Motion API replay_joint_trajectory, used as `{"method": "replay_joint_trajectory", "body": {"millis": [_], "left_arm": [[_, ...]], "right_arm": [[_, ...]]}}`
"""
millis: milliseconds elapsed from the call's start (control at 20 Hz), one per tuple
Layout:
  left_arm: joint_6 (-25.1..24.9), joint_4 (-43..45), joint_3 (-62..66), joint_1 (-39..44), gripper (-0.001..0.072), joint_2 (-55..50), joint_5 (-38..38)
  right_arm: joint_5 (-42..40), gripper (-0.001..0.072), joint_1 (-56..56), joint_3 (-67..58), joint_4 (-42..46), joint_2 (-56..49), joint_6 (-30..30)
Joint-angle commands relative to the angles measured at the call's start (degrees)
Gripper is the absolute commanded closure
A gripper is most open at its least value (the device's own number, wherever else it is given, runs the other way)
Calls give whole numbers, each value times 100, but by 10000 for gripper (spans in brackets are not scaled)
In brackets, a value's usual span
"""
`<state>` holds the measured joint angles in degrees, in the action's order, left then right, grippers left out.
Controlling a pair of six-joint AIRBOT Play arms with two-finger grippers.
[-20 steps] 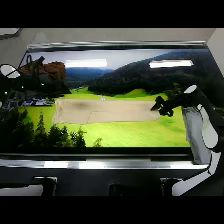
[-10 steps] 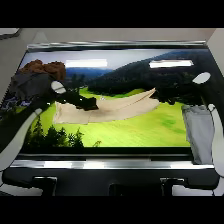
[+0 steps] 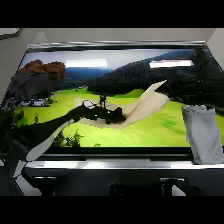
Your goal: Fold the shirts.
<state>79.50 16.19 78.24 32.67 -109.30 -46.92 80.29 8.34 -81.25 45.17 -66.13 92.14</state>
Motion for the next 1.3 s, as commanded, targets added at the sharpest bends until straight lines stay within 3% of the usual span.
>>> {"method": "replay_joint_trajectory", "body": {"millis": [0,100,200,250,400,500,750,850,1050,1100,1150,1200,1250], "left_arm": [[-212,-1329,7,708,671,-332,343],[-579,-1447,7,660,673,-236,494],[-616,-920,4,256,675,221,765],[-450,-310,4,-66,675,573,850],[745,1626,7,-1300,675,1757,1185],[925,2387,7,-2304,674,2618,1174],[922,2785,4,-4111,674,4343,935],[920,2852,4,-4430,673,4793,916],[901,2894,4,-4470,673,5174,726],[898,2900,-4,-4415,673,5171,686],[898,2959,-13,-4365,673,5154,664],[901,3062,-13,-4301,673,5125,632],[903,3123,-13,-4271,673,5110,595]], "right_arm": [[-313,671,4,-11,-210,378,103],[-417,672,2,-9,-229,326,153],[-450,672,-101,-9,-308,166,136],[-518,672,-264,-9,-308,61,90],[-1156,672,-1200,-9,-332,-457,2],[-1821,672,-1921,-9,-525,-931,-9],[-2992,672,-3178,-9,-1950,-2396,-466],[-3040,671,-3357,-9,-2627,-2942,-741],[-3506,668,-3580,-9,-2726,-3558,-549],[-3626,539,-3639,-9,-2802,-3641,-540],[-3661,192,-3650,-9,-2911,-3694,-562],[-3600,105,-3635,-11,-2968,-3681,-726],[-3414,106,-3530,-9,-2922,-3602,-914]]}}
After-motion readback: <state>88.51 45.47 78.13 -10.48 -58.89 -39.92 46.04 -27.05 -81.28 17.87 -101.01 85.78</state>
